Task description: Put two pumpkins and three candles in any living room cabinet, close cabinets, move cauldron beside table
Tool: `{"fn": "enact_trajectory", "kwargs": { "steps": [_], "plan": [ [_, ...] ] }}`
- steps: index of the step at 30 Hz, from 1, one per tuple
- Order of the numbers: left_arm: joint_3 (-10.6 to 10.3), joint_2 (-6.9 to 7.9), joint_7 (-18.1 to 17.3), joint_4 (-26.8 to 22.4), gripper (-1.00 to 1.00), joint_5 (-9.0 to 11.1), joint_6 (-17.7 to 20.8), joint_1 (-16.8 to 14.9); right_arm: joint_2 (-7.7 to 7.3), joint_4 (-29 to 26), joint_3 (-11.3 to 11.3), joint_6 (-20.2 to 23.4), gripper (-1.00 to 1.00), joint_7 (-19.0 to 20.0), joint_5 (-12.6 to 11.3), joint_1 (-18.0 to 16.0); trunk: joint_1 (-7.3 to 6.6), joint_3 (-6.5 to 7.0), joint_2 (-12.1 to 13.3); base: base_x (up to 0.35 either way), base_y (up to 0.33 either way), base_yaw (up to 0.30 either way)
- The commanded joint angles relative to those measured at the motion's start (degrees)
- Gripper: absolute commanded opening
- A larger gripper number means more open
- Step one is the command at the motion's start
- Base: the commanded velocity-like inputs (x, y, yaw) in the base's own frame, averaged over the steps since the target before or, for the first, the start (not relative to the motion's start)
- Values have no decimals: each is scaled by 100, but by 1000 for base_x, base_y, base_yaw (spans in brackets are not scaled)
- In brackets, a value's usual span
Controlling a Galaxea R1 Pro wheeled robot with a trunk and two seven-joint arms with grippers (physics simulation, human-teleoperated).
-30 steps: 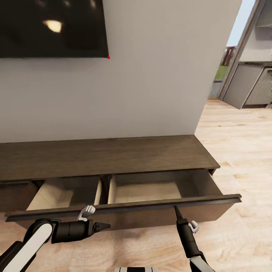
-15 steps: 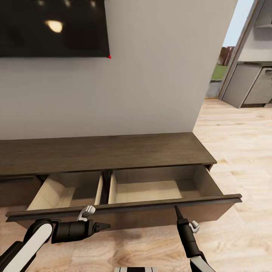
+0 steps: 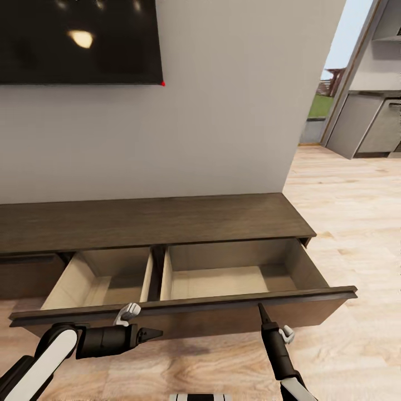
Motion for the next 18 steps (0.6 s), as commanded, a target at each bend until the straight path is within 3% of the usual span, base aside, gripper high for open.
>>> {"fn": "enact_trajectory", "kwargs": {
  "steps": [1,18],
  "plan": [
    [-2,5,-50,0,100,-48,5,-5,-4,5,95,-13,-100,39,-38,0,-2,-5,-2,-69,0,0],
    [-6,4,-54,0,100,-47,8,-5,-4,5,95,-20,-100,36,-38,0,-2,-5,-2,-76,0,0]
  ]
}}
